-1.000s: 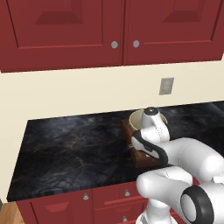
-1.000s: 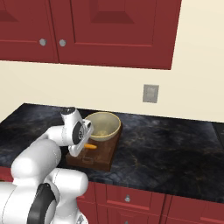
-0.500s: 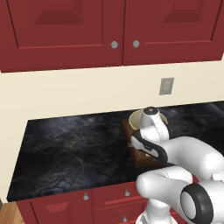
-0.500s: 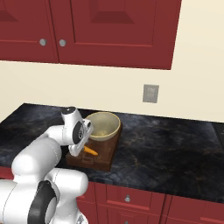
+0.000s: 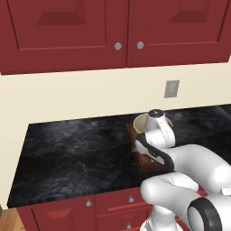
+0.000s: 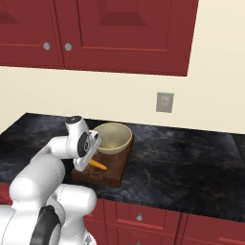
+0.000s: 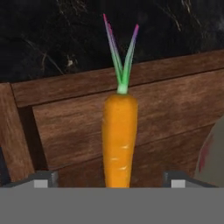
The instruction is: Place the two vegetables and bowl onto the tray for setting up a vegetable dip station.
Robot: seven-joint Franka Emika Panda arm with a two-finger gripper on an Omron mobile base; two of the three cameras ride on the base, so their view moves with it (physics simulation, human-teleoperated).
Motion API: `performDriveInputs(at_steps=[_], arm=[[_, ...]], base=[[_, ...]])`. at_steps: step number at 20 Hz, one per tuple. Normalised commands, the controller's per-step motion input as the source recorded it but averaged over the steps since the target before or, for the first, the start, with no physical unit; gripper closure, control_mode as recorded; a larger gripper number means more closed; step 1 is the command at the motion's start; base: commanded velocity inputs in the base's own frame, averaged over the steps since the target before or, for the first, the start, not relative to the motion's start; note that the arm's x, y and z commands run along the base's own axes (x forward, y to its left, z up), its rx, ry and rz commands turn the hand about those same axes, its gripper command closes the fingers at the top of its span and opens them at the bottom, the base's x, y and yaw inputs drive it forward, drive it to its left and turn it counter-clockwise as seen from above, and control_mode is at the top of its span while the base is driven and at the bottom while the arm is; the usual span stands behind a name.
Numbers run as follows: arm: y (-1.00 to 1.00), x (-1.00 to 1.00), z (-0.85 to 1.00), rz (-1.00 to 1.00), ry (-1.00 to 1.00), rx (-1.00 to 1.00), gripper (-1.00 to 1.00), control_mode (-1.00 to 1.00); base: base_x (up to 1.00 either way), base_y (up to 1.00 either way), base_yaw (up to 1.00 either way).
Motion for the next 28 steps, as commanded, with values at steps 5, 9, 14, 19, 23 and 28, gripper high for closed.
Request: performDriveInputs(at_steps=[5, 9, 14, 19, 23, 28], arm=[[0.00, -0.48, 0.25, 0.00, -0.05, 0.00, -1.00, -1.00], [0.00, -0.23, 0.60, 0.00, -0.06, 0.00, -1.00, -1.00], [0.00, -0.18, 0.73, 0.00, -0.02, 0.00, -1.00, -1.00], [-0.04, -0.25, 0.69, 0.00, 0.00, 0.00, -1.00, -1.00], [-0.20, -0.46, 0.53, 0.00, 0.00, 0.00, -1.00, -1.00], [-0.15, -0.51, 0.52, 0.00, 0.00, 0.00, -1.00, -1.00]], base=[[0.00, 0.00, 0.00], [0.00, 0.00, 0.00], [0.00, 0.00, 0.00], [0.00, 0.00, 0.00], [0.00, 0.00, 0.00], [0.00, 0.00, 0.00]])
